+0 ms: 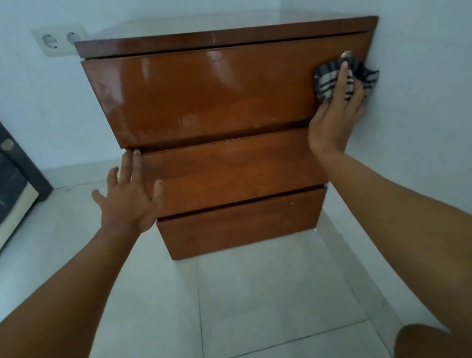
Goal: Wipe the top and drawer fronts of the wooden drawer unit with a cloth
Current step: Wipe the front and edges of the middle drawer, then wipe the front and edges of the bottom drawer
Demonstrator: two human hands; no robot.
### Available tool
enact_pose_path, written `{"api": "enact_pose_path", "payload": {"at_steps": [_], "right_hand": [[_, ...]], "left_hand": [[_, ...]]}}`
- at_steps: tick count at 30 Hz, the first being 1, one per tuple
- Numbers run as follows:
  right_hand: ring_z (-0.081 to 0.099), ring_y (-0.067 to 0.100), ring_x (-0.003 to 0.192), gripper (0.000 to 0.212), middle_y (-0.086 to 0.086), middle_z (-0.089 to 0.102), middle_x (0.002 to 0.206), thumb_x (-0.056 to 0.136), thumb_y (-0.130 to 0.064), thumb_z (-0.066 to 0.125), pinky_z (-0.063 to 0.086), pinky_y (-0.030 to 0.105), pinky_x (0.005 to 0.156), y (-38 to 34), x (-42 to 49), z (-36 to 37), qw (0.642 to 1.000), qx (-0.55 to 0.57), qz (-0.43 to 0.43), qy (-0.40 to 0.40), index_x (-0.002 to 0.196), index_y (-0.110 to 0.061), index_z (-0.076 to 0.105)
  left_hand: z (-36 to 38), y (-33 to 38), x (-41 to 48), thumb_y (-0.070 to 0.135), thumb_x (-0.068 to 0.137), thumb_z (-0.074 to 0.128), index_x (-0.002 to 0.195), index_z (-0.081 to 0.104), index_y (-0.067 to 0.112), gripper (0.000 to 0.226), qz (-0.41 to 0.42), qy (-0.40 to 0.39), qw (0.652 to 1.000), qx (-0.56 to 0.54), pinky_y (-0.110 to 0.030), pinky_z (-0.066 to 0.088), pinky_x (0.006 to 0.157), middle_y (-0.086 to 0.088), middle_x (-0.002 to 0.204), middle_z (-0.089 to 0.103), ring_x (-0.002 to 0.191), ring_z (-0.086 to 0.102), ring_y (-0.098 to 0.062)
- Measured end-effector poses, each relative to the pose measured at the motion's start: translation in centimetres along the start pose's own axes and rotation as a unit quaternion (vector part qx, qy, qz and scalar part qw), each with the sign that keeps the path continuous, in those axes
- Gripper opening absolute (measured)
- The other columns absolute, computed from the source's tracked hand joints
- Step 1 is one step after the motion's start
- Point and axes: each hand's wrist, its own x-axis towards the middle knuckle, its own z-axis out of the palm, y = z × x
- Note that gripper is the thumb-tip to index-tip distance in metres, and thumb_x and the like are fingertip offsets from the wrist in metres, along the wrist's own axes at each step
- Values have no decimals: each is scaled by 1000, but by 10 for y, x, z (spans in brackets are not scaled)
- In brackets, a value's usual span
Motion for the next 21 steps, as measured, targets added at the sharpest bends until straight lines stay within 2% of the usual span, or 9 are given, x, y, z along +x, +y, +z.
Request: {"api": "enact_pose_path", "payload": {"at_steps": [2, 4, 7, 9, 11, 12, 14, 17, 21], "right_hand": [[38, 38, 134, 61, 15, 30, 161, 102, -12, 37, 40, 42, 110, -24, -13, -4, 998, 16, -62, 12, 159, -27, 27], [37, 37, 135, 61, 14, 30, 161, 100, -11, 41, 42, 40, 109, -56, -34, -2, 988, 34, -148, -13, 158, -28, 31], [32, 39, 140, 66, 12, 24, 164, 98, -12, 48, 41, 52, 112, -103, -74, 16, 955, 3, -279, -102, 158, -32, 29], [16, 40, 150, 73, 7, 6, 170, 100, -22, 51, 31, 62, 115, -115, -100, 35, 930, -68, -321, -164, 161, -37, 14], [1, 39, 155, 77, 4, -7, 171, 102, -30, 50, 20, 67, 118, -108, -114, 48, 925, -104, -313, -187, 161, -37, 2], [-1, 39, 155, 77, 4, -9, 171, 102, -32, 49, 18, 68, 118, -100, -115, 49, 927, -111, -308, -182, 161, -36, 0], [1, 39, 155, 76, 4, -8, 171, 103, -35, 48, 22, 68, 117, -77, -104, 44, 935, -126, -285, -168, 161, -36, 0], [8, 42, 154, 79, 9, -5, 170, 100, -34, 50, 27, 65, 116, -33, -68, 23, 959, -143, -193, -149, 161, -34, 0], [23, 44, 147, 89, 20, 13, 165, 88, -12, 59, 26, 46, 118, 10, -18, -12, 988, -74, -54, -125, 162, -30, 12]], "left_hand": [[0, 1, 0, 62, 101, 33, 165, 3, 27, 79, -7, -4, 1000, -1, -77, 20, 113, 2, 174, 3, 157, 17, -36], [1, 3, 0, 62, 101, 32, 165, 2, 27, 79, -12, -5, 1000, 0, -77, 19, 114, 2, 174, 2, 157, 16, -36], [1, 4, 2, 63, 101, 30, 165, -1, 28, 79, -20, -12, 1000, 4, -77, 18, 114, 3, 174, 0, 158, 14, -36], [0, 3, 3, 64, 101, 27, 165, -3, 29, 79, -23, -19, 999, 13, -77, 17, 115, 5, 174, -2, 158, 12, -36], [-2, 0, 4, 63, 101, 27, 165, -3, 31, 77, -23, -25, 999, 16, -76, 15, 116, 5, 174, -3, 159, 10, -36], [-3, -1, 4, 63, 102, 27, 165, -3, 31, 77, -22, -27, 999, 18, -76, 15, 116, 5, 174, -4, 159, 10, -35], [-4, -2, 5, 62, 102, 28, 165, -3, 32, 76, -21, -29, 999, 15, -77, 15, 115, 6, 174, -4, 159, 10, -35], [-2, 1, 4, 61, 102, 29, 165, -2, 31, 77, -23, -28, 999, 0, -77, 17, 115, 7, 174, -4, 158, 12, -35], [-1, 5, 1, 61, 102, 29, 165, -5, 29, 78, -25, -26, 999, -2, -76, 18, 115, 6, 174, -5, 158, 14, -36]]}}
